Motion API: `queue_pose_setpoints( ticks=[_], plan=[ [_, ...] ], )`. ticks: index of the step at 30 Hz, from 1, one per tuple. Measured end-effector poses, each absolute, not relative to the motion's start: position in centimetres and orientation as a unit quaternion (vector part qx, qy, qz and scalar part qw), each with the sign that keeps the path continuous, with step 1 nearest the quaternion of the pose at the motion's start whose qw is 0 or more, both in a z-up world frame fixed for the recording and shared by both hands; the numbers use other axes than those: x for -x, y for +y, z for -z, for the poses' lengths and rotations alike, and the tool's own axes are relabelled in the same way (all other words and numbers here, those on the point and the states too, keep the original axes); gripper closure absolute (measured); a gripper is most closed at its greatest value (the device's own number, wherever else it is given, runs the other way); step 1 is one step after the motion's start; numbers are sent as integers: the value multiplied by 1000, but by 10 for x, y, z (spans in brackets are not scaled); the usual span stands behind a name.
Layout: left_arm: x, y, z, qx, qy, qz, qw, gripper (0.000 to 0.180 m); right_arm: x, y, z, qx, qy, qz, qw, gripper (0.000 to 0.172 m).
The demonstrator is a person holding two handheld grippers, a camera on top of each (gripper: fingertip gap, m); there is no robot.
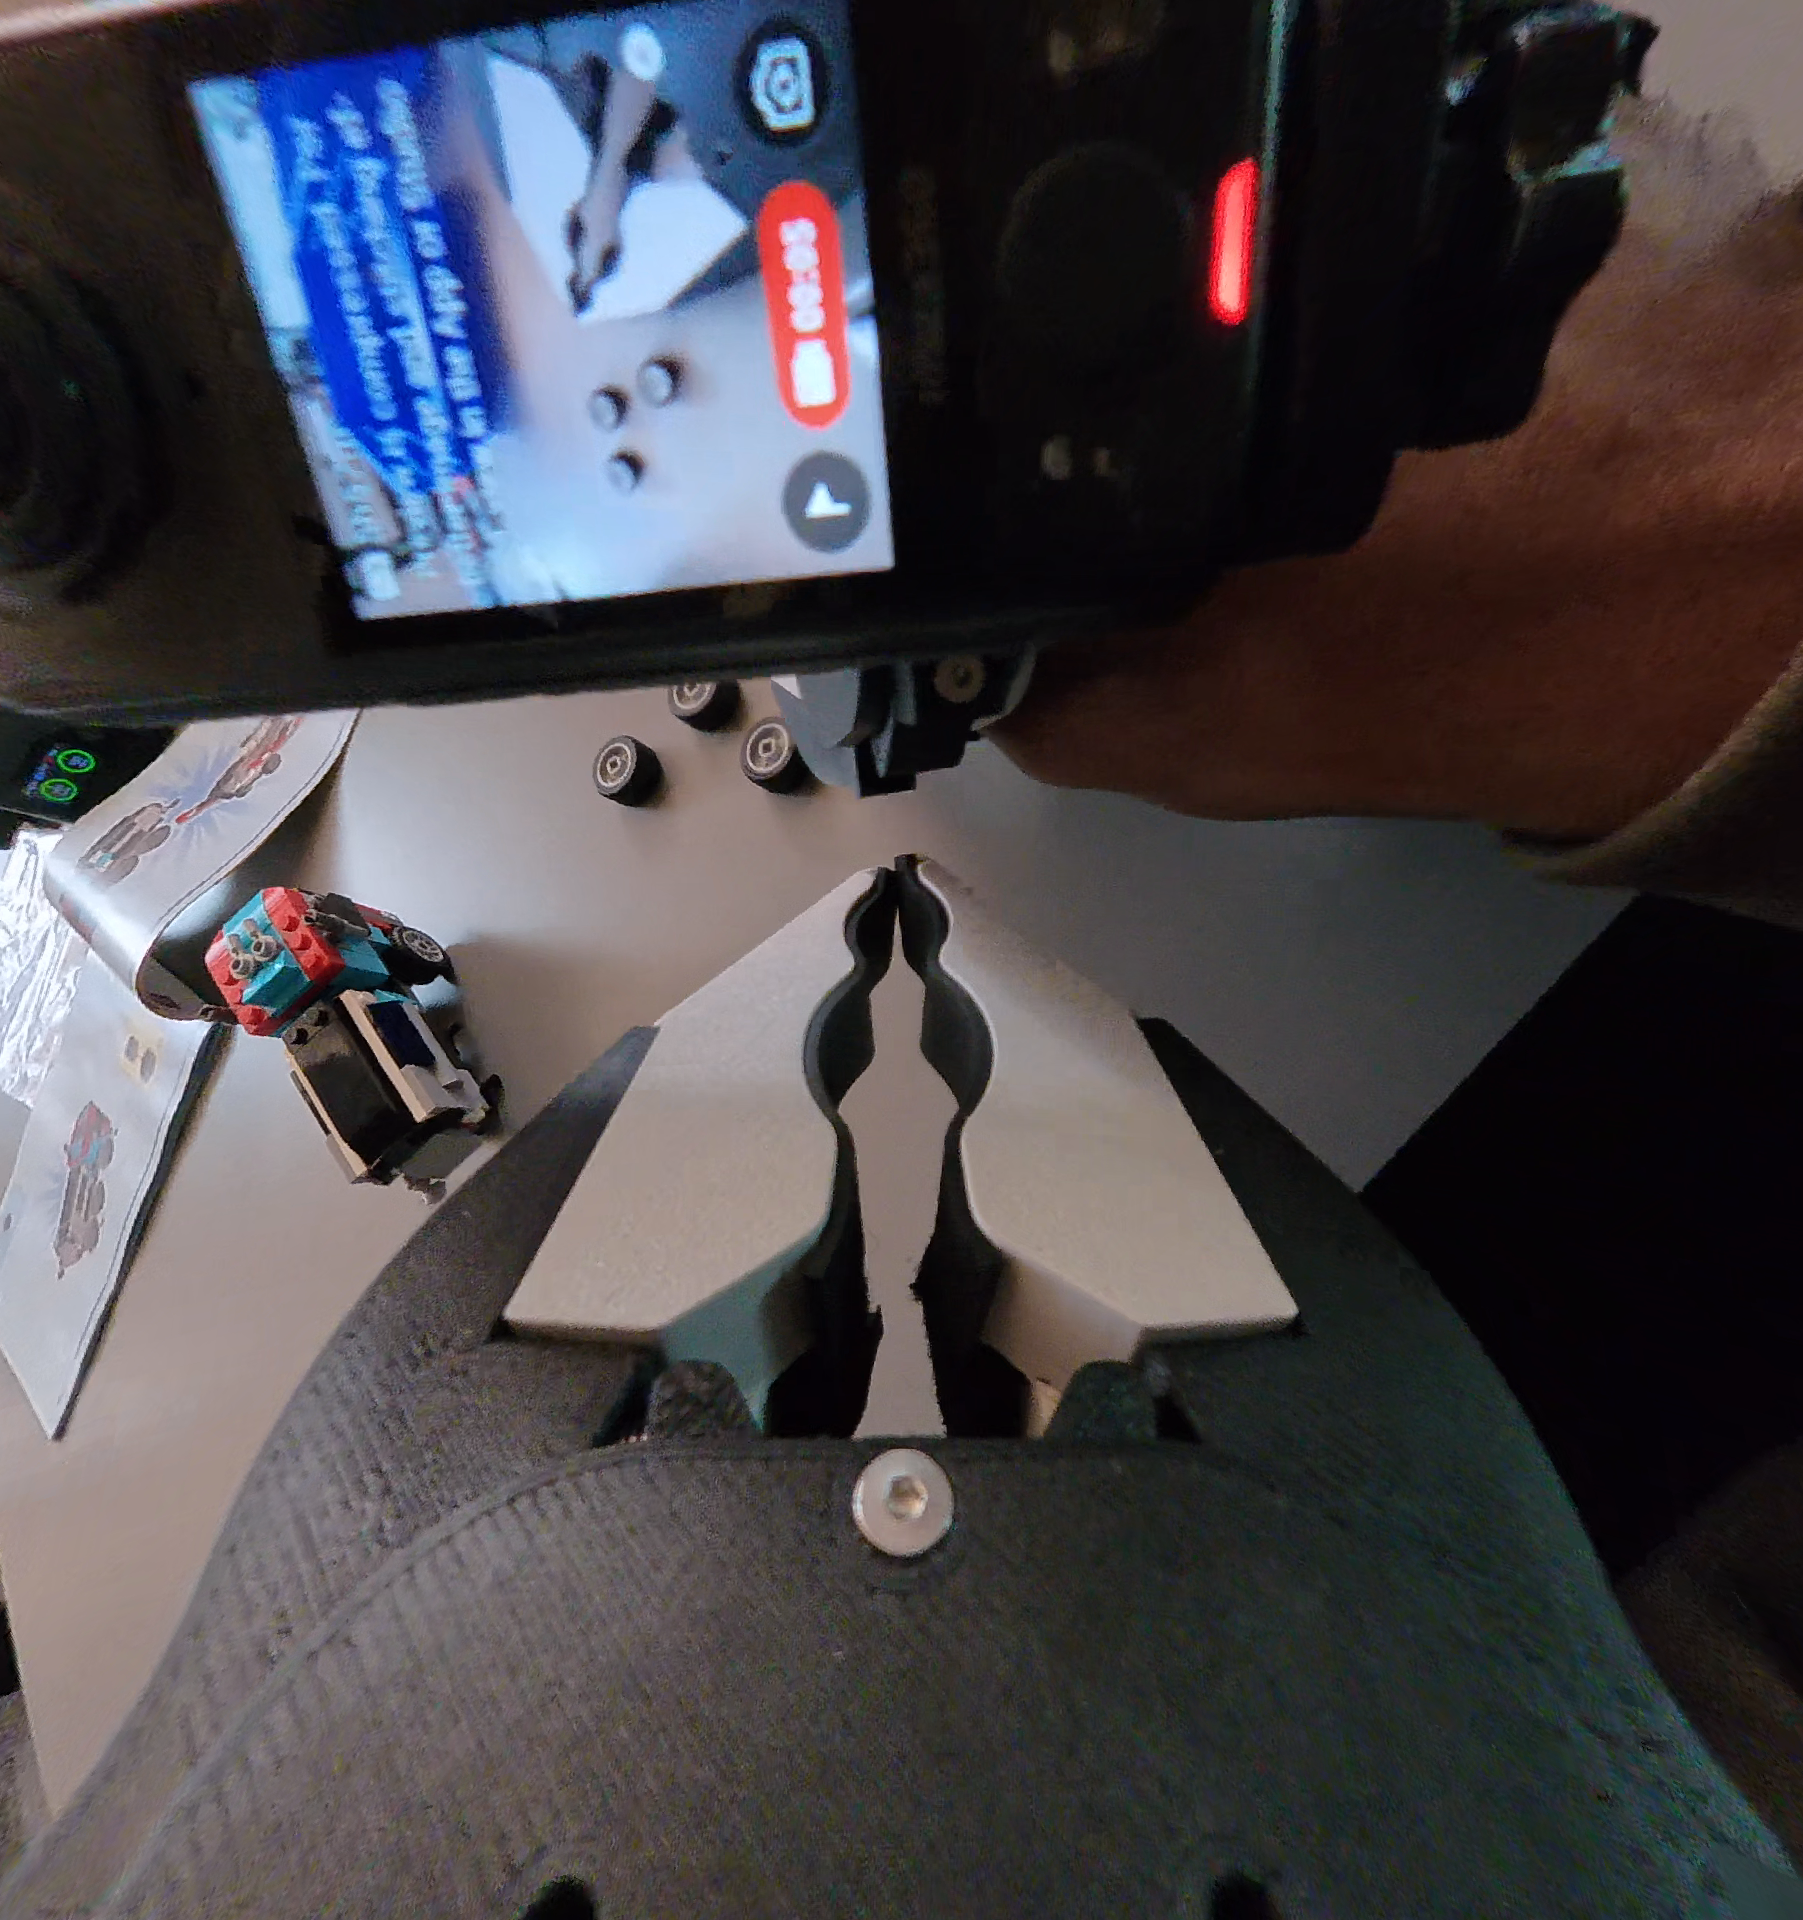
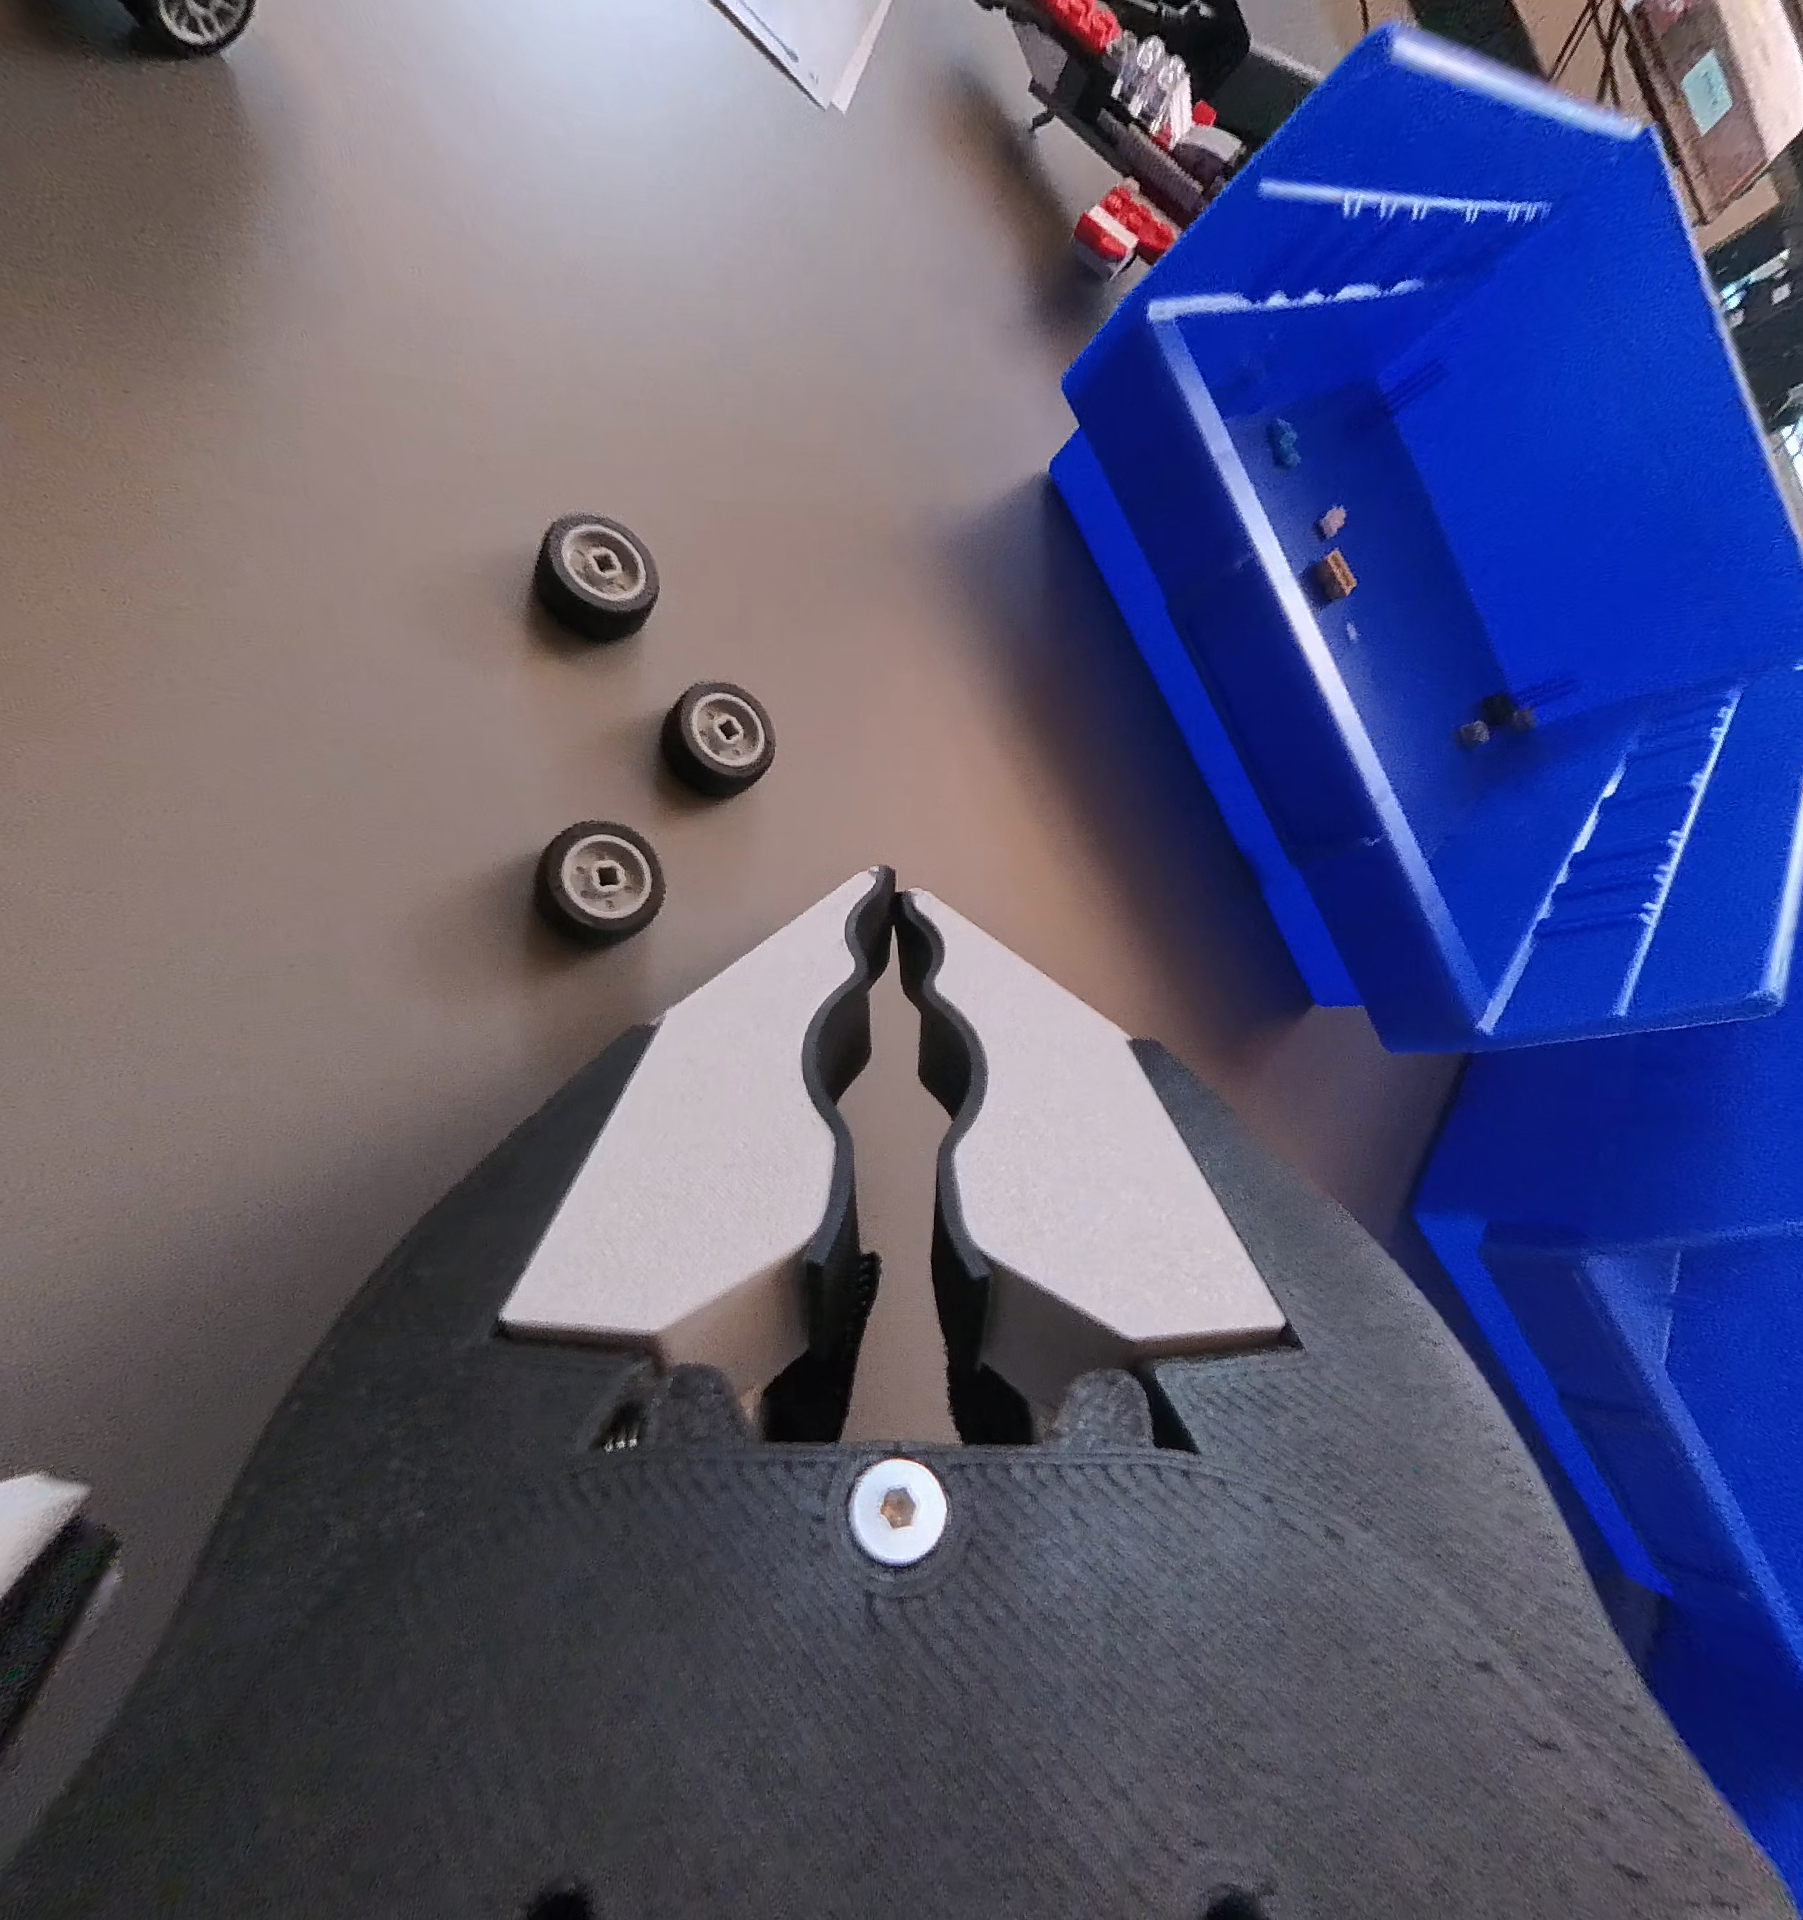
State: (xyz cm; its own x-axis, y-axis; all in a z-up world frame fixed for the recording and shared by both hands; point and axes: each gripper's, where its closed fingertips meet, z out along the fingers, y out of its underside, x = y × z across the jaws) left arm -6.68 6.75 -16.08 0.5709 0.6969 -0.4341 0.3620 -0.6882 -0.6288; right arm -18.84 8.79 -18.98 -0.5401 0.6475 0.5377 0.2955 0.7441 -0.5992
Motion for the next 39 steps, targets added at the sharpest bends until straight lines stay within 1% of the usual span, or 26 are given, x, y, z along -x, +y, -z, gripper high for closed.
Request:
queue_pose_setpoints(
  ticks=[14, 39],
  plan=[
    [64, 65, 167, 857, -311, -336, 236, 178, 177, 82, 162, 231, -837, -206, 452, 172],
    [64, 69, 166, 859, -309, -331, 241, 178, 173, 77, 166, 223, -841, -206, 448, 172]
  ],
)
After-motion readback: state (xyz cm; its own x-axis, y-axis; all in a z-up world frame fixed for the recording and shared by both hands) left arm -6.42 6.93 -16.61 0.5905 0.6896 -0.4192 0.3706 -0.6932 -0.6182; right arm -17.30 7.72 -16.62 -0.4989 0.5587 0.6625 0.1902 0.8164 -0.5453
